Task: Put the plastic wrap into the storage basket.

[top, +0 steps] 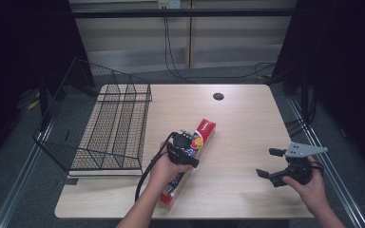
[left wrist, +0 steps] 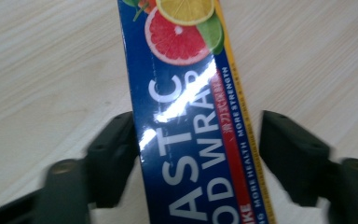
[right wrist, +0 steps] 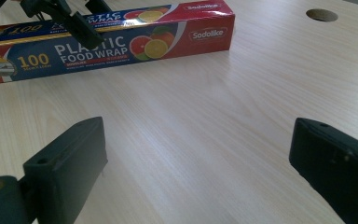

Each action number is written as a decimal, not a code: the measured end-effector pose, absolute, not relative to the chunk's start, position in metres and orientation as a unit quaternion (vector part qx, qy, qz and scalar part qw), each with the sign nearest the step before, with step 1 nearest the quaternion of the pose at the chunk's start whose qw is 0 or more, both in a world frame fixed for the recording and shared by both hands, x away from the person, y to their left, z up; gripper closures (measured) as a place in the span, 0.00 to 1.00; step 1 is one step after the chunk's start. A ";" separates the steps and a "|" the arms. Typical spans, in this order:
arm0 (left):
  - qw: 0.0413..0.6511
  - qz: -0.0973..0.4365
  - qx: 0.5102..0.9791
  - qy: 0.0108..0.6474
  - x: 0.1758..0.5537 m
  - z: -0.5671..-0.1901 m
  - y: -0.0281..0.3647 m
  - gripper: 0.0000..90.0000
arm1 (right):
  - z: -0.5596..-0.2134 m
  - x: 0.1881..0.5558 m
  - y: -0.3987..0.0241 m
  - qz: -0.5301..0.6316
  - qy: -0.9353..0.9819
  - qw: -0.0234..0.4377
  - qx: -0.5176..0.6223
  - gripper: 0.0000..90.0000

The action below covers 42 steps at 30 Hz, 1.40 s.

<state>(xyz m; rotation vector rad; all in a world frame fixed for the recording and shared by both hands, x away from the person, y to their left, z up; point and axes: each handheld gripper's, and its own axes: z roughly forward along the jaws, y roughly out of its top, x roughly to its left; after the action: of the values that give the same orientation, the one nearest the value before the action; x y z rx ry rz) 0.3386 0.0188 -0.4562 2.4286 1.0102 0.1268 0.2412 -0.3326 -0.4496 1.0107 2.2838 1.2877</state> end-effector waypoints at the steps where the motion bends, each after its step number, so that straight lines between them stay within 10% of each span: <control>1: 0.247 0.042 0.892 0.376 0.339 -0.456 0.019 0.38 | -0.450 0.241 -0.333 0.452 0.801 0.165 0.355 0.04; 42: 0.207 0.027 0.868 0.451 0.361 -0.363 0.040 0.50 | -0.449 0.240 -0.331 0.461 0.802 0.162 0.343 0.02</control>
<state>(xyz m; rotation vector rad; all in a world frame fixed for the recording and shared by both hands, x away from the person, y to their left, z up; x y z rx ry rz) 0.3611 0.0400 -0.3635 2.4171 1.2569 0.0763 0.2398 -0.3314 -0.4492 0.9792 2.2901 1.3160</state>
